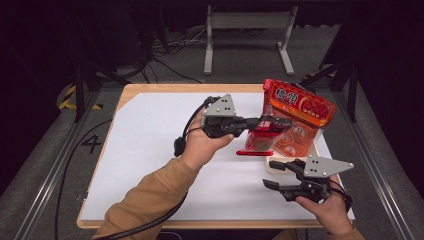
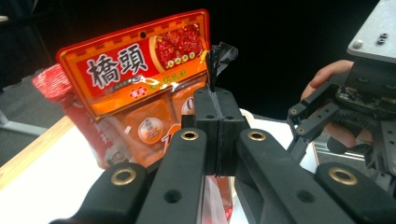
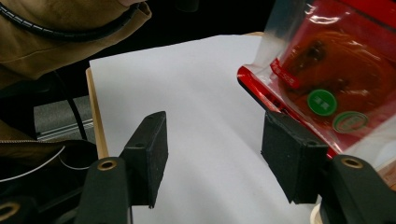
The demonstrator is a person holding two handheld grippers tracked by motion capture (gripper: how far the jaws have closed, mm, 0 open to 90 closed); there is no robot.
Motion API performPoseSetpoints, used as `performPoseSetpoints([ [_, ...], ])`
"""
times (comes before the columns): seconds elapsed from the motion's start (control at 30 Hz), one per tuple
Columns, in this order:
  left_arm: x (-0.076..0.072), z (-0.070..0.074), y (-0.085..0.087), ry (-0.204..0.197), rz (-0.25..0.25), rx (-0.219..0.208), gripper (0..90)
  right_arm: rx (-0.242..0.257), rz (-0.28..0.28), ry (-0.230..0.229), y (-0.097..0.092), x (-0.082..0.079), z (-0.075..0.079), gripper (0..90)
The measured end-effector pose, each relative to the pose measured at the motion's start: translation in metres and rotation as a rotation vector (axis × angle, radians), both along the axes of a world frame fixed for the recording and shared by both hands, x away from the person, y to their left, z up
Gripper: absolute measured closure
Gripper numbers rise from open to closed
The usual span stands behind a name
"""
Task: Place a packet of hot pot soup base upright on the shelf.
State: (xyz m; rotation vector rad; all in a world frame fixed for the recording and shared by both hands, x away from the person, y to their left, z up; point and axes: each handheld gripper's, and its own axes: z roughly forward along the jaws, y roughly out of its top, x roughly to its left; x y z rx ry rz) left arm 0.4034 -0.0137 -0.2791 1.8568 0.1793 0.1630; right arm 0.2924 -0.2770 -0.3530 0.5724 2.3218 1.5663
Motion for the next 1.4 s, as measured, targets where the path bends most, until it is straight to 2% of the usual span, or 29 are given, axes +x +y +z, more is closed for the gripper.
performPoseSetpoints([
  [0.23,0.001,0.0,-0.013,0.001,-0.01,-0.02,90.0,-0.013,0.053,0.013,0.004,-0.003,0.001,43.6],
  [0.47,-0.001,-0.002,-0.032,0.001,-0.034,-0.038,90.0,-0.019,0.073,0.02,0.003,-0.003,0.0,43.6],
  [0.7,0.0,-0.004,-0.041,0.003,-0.05,-0.062,90.0,-0.024,0.099,0.032,0.003,-0.005,0.0,43.4],
  [0.9,0.003,-0.01,-0.051,0.022,-0.067,-0.066,90.0,-0.058,0.135,0.066,0.009,-0.003,-0.006,43.3],
  [0.97,0.005,-0.013,-0.053,0.032,-0.069,-0.075,90.0,-0.061,0.131,0.054,0.008,-0.003,-0.005,43.3],
  [1.17,0.011,-0.022,-0.056,0.044,-0.064,-0.098,90.0,-0.042,0.13,0.053,0.0,-0.003,-0.001,43.3],
  [1.4,0.011,-0.027,-0.062,0.051,-0.083,-0.111,90.0,-0.035,0.119,0.045,-0.008,-0.004,0.002,43.3],
])
